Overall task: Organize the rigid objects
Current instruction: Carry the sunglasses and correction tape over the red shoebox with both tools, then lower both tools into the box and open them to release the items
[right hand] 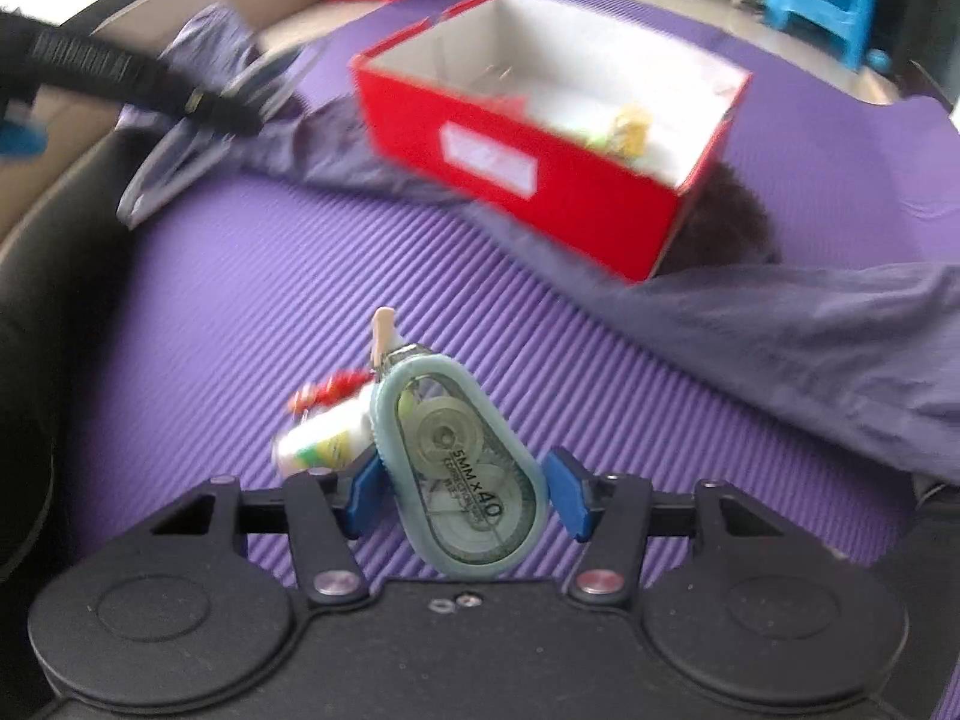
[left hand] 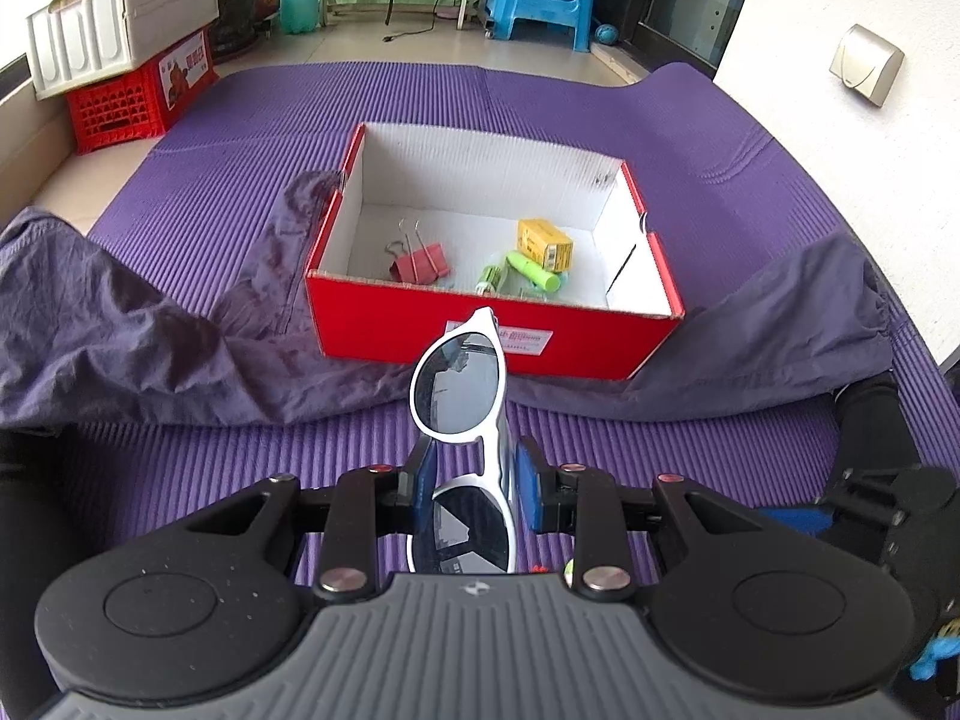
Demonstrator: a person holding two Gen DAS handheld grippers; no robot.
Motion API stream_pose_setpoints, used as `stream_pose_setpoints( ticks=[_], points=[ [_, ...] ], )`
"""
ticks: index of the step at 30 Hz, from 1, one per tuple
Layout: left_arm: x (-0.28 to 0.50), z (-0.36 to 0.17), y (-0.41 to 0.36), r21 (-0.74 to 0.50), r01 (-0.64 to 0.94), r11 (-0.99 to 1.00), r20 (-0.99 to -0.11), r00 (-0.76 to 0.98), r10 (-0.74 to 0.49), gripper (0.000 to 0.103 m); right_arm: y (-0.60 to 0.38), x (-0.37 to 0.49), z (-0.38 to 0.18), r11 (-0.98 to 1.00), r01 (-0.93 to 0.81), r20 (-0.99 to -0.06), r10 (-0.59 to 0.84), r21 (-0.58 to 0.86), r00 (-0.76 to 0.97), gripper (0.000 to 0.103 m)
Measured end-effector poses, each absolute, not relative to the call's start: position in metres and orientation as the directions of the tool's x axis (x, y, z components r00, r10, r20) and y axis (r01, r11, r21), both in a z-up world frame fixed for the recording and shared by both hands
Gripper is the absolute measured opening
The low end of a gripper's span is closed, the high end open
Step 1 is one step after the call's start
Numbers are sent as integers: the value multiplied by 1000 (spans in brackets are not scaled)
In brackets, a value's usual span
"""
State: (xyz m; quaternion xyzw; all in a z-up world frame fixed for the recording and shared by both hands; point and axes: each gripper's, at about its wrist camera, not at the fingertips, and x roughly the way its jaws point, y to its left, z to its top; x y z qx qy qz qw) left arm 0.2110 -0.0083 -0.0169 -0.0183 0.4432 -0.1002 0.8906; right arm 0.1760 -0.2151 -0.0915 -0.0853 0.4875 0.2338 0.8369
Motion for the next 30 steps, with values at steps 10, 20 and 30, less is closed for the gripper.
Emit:
stream_pose_setpoints(
  ticks=[10, 20, 30],
  points=[
    [238, 6, -15, -93, 170, 981, -766, 617, -180, 28, -220, 225, -30, 942, -313, -799, 280, 122, 533, 56],
    [278, 20, -20, -52, 171, 984, -758, 634, -151, 28, -215, 270, -4, 960, -251, -768, 251, 122, 589, 56],
    [340, 13, -30, -9, 152, 988, -769, 631, -104, 28, -197, 321, 2, 969, -226, -750, 222, 99, 624, 56]
  ],
)
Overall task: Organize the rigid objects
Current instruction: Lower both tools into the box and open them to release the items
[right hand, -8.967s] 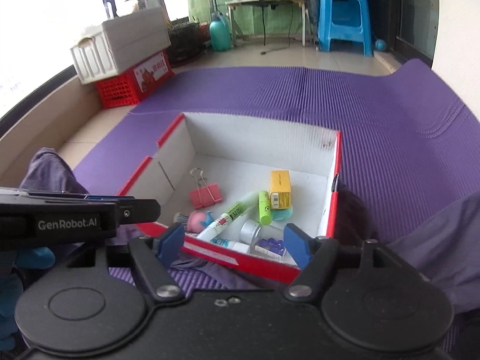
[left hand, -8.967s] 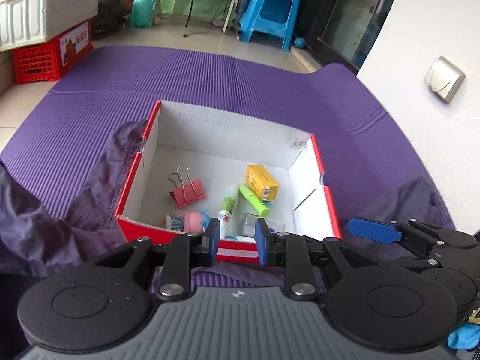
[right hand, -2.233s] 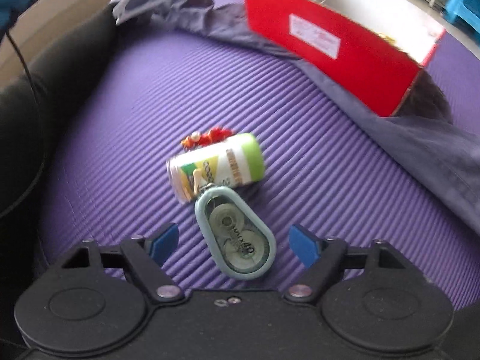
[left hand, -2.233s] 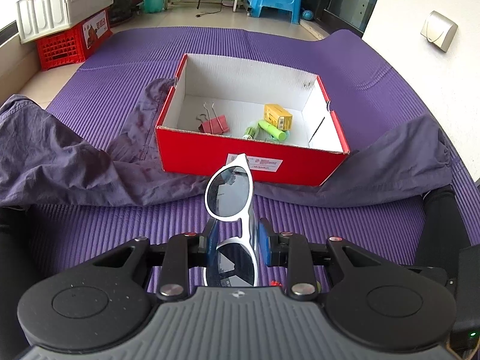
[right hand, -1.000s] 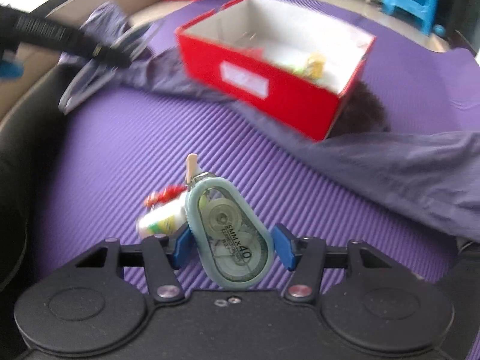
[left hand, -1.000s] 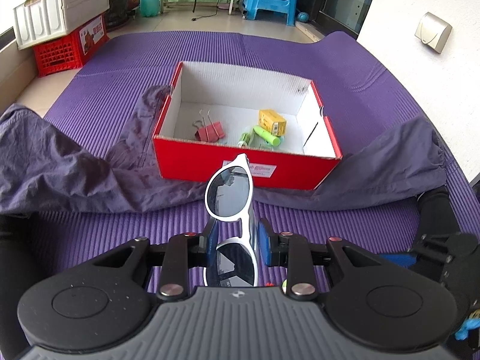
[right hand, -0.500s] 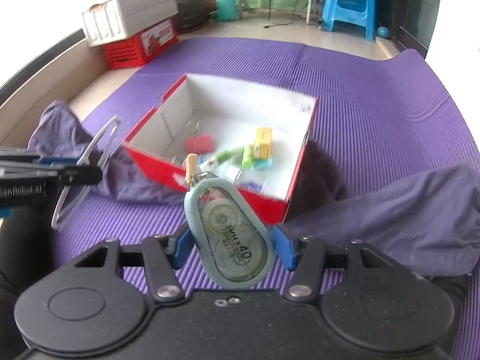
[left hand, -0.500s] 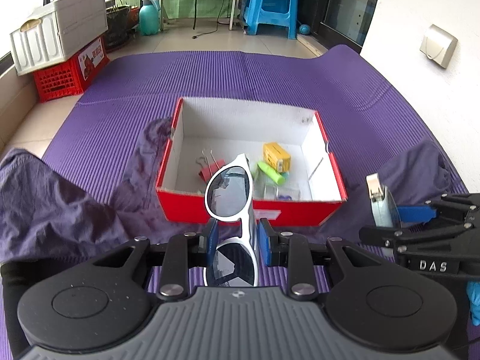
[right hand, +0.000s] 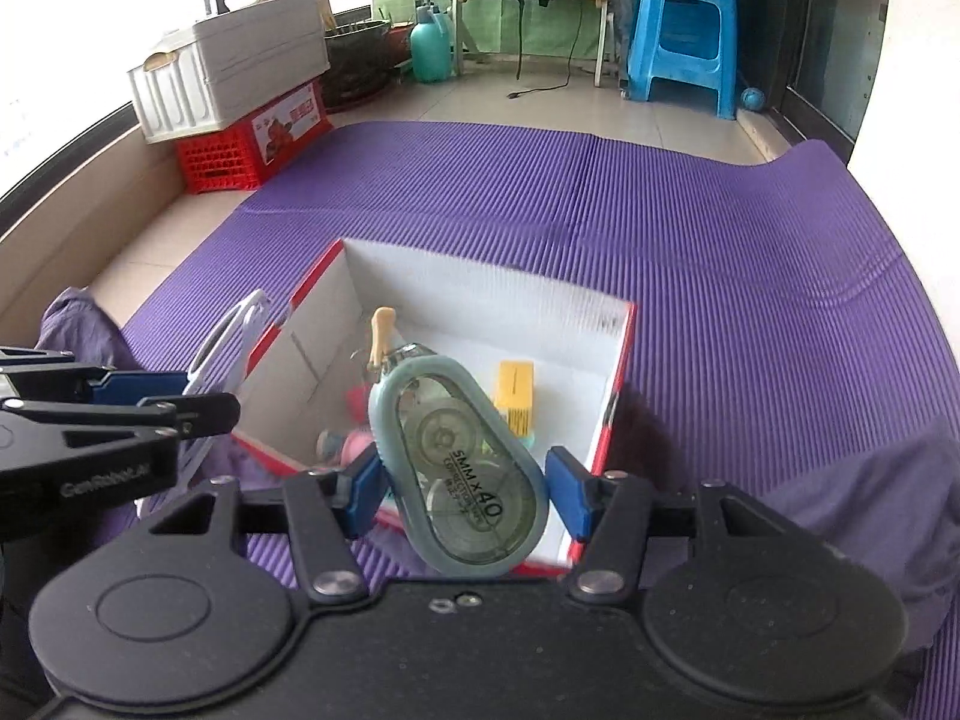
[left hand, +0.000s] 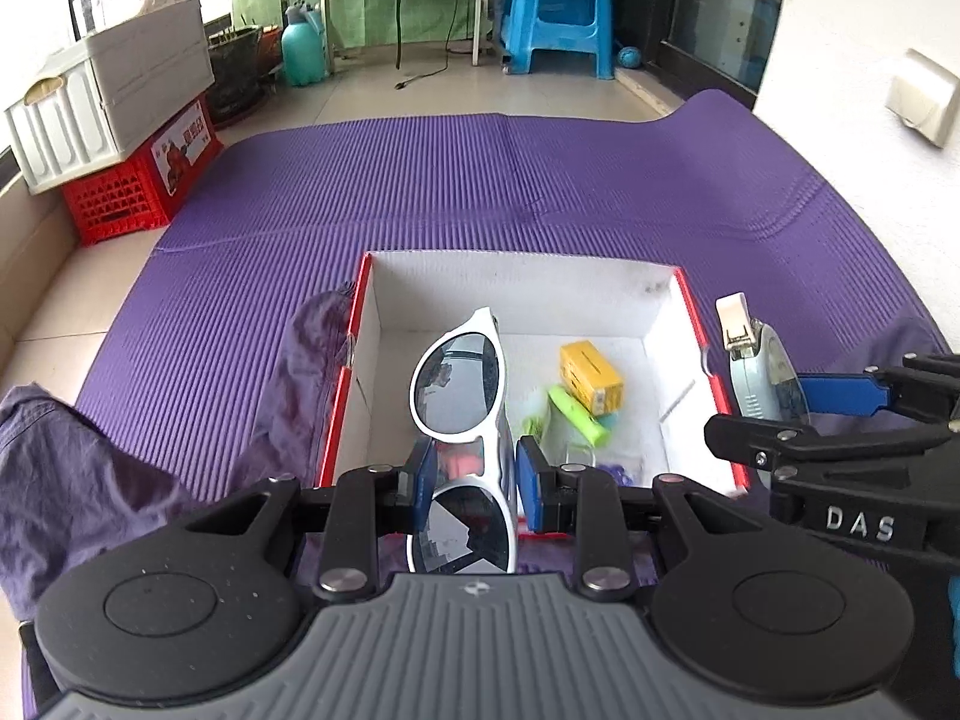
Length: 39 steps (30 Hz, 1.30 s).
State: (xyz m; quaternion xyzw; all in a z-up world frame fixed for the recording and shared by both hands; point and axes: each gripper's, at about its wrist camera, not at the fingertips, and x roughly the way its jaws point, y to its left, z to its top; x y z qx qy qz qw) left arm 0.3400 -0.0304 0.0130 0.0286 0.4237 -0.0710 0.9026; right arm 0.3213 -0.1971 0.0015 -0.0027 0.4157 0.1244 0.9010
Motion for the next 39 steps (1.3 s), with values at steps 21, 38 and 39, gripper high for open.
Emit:
stream_pose_setpoints(
  ticks=[21, 38, 39],
  points=[
    [456, -83, -48, -11, 141, 990, -864, 498, -80, 28, -169, 406, -105, 978, -210, -843, 116, 4, 526, 56],
    [478, -130, -55, 0, 135, 991, -907, 417, -57, 28, -150, 413, -130, 965, -244, -856, 43, -99, 516, 57],
    [478, -131, -53, 4, 135, 991, -907, 417, -53, 28, -150, 414, -130, 965, -244, -857, 41, -100, 514, 57]
  ],
)
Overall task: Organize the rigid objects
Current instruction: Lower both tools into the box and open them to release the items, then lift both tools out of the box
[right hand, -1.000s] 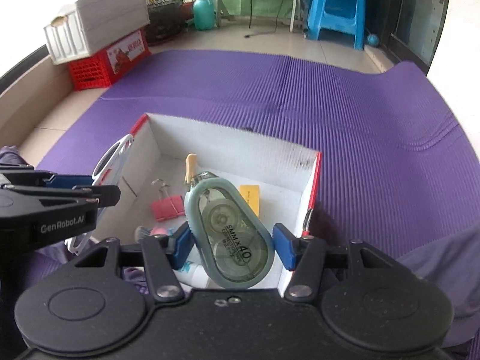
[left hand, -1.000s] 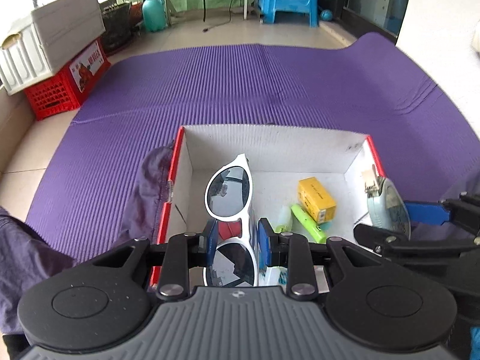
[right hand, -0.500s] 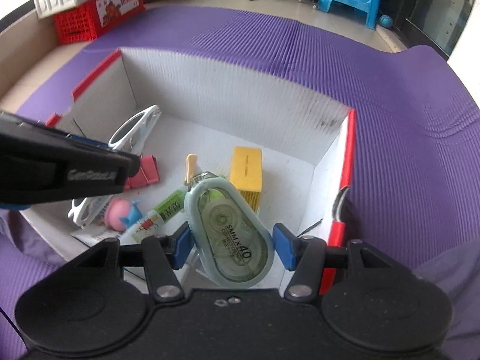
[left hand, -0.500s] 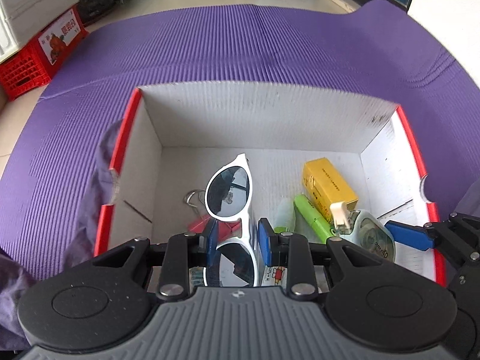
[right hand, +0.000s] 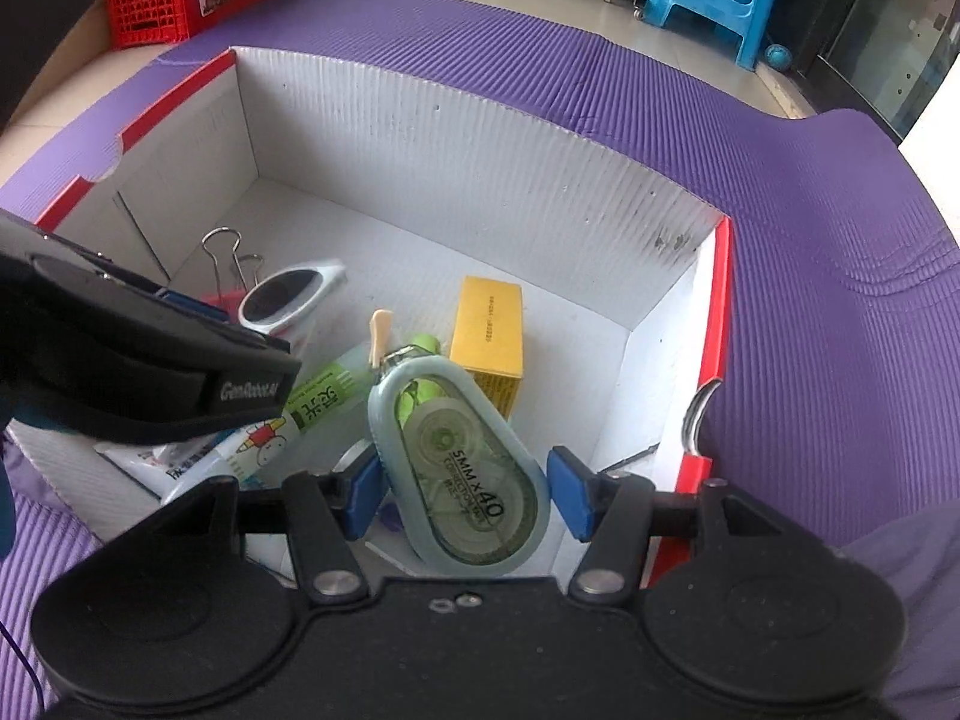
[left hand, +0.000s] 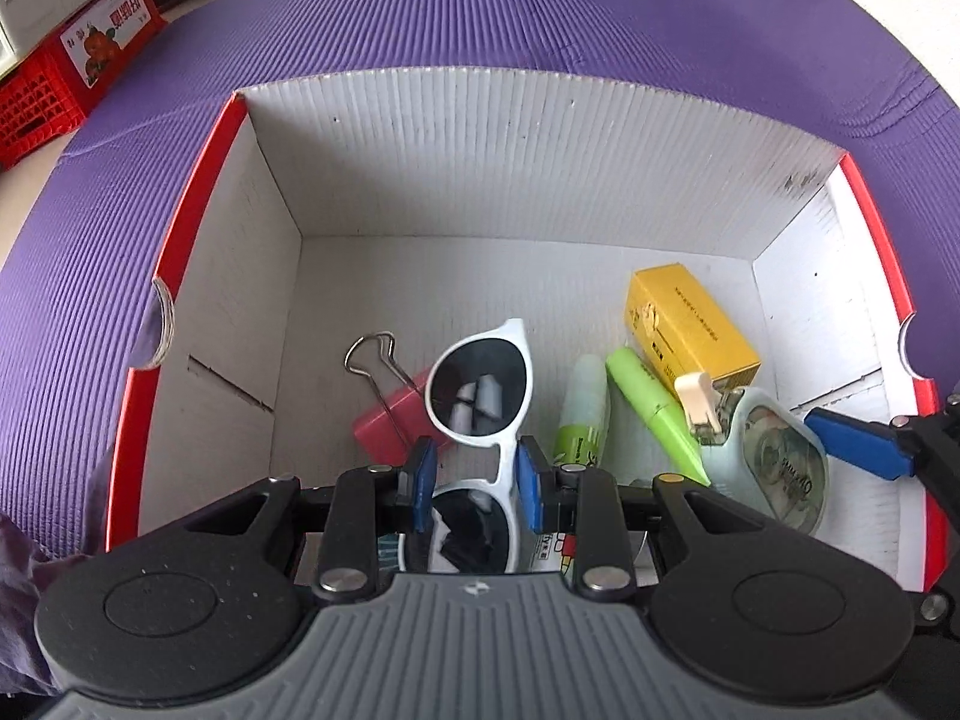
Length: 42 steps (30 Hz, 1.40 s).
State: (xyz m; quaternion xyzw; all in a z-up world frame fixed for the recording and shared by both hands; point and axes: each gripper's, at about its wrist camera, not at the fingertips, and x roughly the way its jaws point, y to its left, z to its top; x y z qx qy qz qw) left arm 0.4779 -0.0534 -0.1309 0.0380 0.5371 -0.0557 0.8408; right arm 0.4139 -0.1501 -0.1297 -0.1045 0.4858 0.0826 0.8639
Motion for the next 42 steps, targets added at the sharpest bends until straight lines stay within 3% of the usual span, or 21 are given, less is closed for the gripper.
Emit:
stream_pose_setpoints(
  ticks=[12, 23, 25, 27, 28, 38, 42],
  points=[
    [467, -126, -45, -50, 111, 993, -898, 429, -93, 29, -167, 407, -113, 976, -216, -836, 93, -31, 540, 71],
    [418, -66, -41, -51, 137, 989, -853, 509, -114, 29, -179, 363, -69, 970, -243, -785, 167, 21, 597, 80],
    [407, -52, -40, -56, 139, 989, -842, 526, -121, 33, -182, 351, -57, 968, -249, -769, 186, 37, 612, 82],
    [393, -38, -39, -54, 135, 989, -826, 551, -121, 64, -185, 340, -46, 966, -254, -753, 204, 51, 625, 84],
    [385, -31, -38, -48, 134, 990, -813, 571, -117, 68, -186, 333, -41, 965, -256, -745, 211, 56, 633, 84],
    [323, 14, -35, -40, 151, 988, -761, 636, -127, 71, -193, 274, -1, 953, -288, -689, 270, 93, 673, 90],
    [299, 21, -32, -44, 157, 987, -751, 647, -136, 71, -198, 253, 8, 949, -296, -661, 291, 108, 692, 98]
  ],
)
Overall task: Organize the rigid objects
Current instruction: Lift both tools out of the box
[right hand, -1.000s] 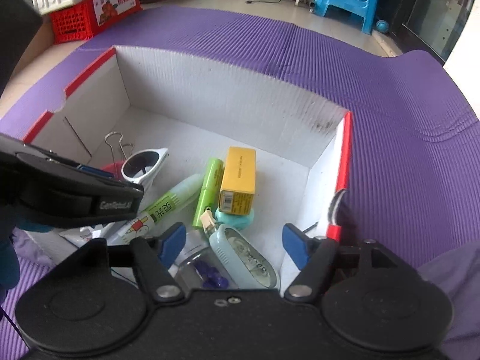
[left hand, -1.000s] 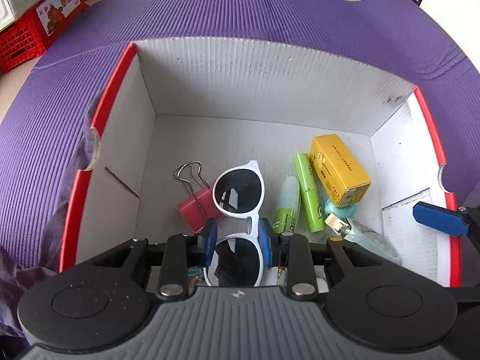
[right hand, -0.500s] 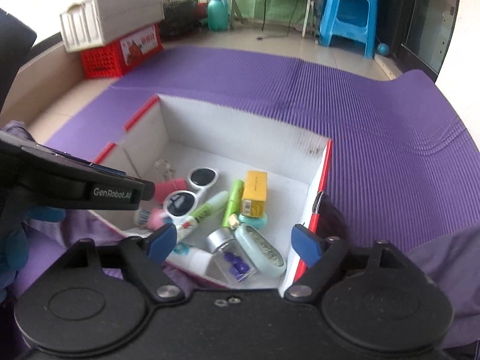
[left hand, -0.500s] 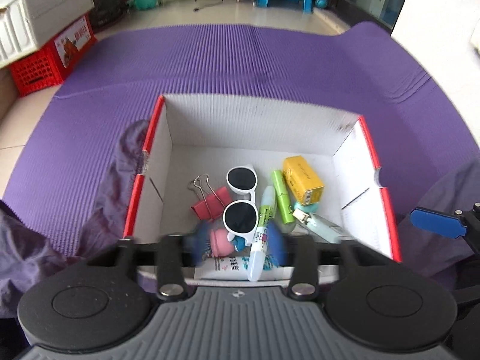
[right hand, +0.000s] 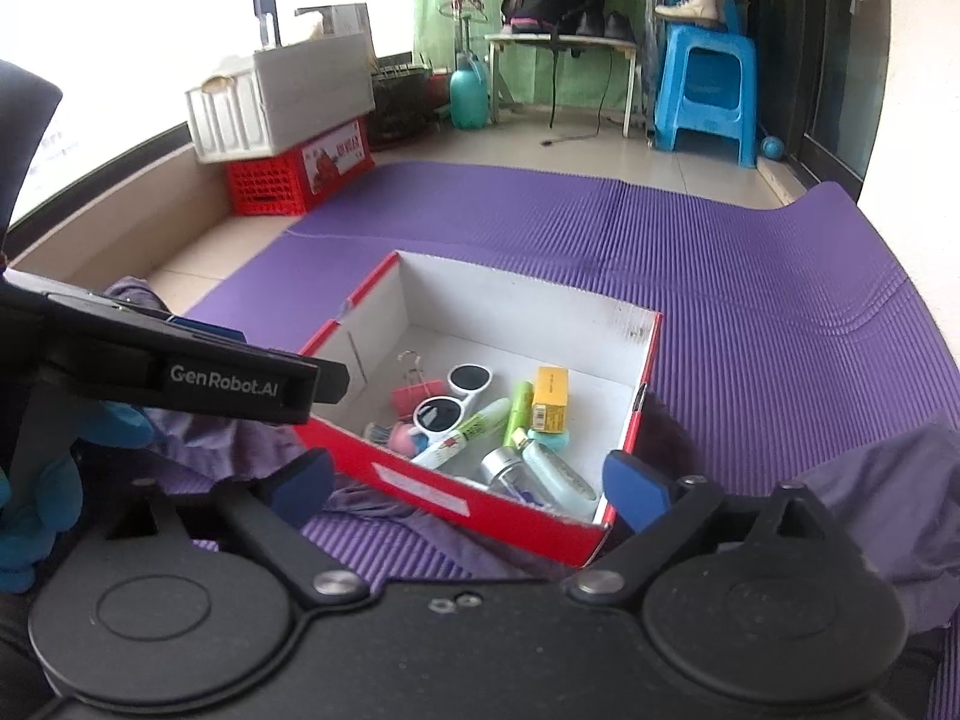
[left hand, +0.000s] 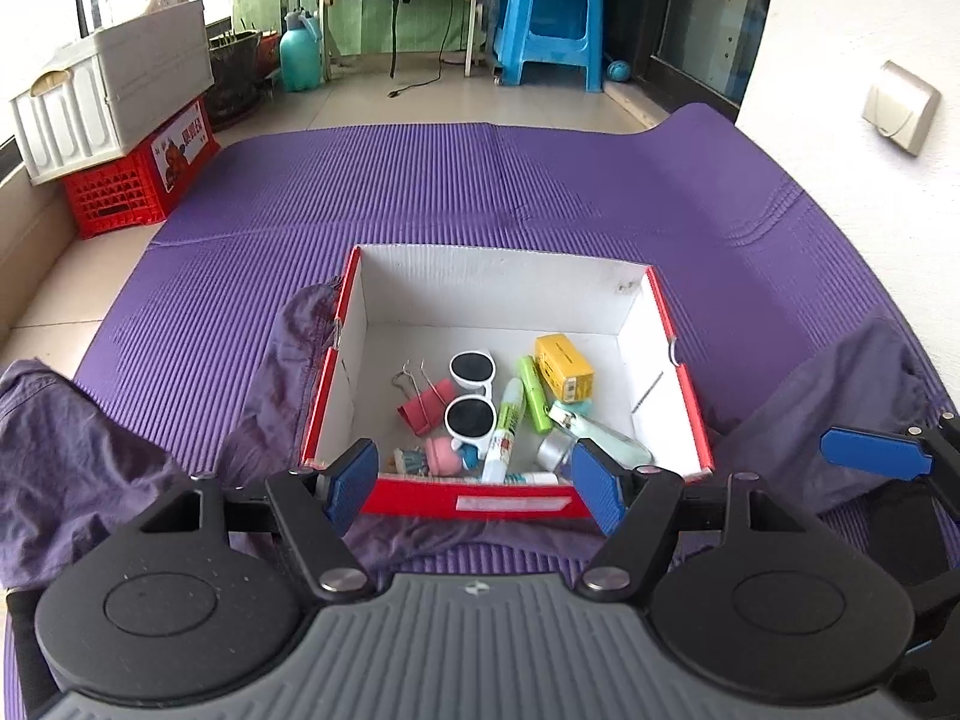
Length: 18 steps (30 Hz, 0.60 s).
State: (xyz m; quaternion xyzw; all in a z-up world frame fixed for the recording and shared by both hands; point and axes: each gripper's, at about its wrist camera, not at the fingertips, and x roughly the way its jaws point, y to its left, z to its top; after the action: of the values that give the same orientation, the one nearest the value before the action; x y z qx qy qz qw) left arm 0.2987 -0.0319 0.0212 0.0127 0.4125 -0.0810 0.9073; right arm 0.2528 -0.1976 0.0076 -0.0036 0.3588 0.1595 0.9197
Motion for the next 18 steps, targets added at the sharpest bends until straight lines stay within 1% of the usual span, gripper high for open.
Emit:
stream_pose_setpoints(
  ticks=[2, 5, 11, 14, 18],
  points=[
    [286, 25, -30, -43, 161, 986, -742, 656, -140, 72, -199, 240, 10, 944, -309, -651, 310, 120, 693, 100],
    [269, 28, -26, -56, 157, 986, -737, 660, -147, 77, -199, 223, 12, 942, -312, -643, 313, 119, 699, 101],
    [233, 28, -20, -57, 157, 986, -722, 676, -150, 77, -205, 189, 11, 938, -305, -624, 337, 163, 705, 103],
    [219, 27, -19, -61, 156, 986, -715, 682, -152, 86, -206, 176, 8, 937, -295, -620, 347, 189, 704, 103],
    [205, 24, -18, -70, 151, 986, -714, 683, -155, 87, -208, 165, 1, 934, -278, -624, 357, 225, 695, 103]
  ],
)
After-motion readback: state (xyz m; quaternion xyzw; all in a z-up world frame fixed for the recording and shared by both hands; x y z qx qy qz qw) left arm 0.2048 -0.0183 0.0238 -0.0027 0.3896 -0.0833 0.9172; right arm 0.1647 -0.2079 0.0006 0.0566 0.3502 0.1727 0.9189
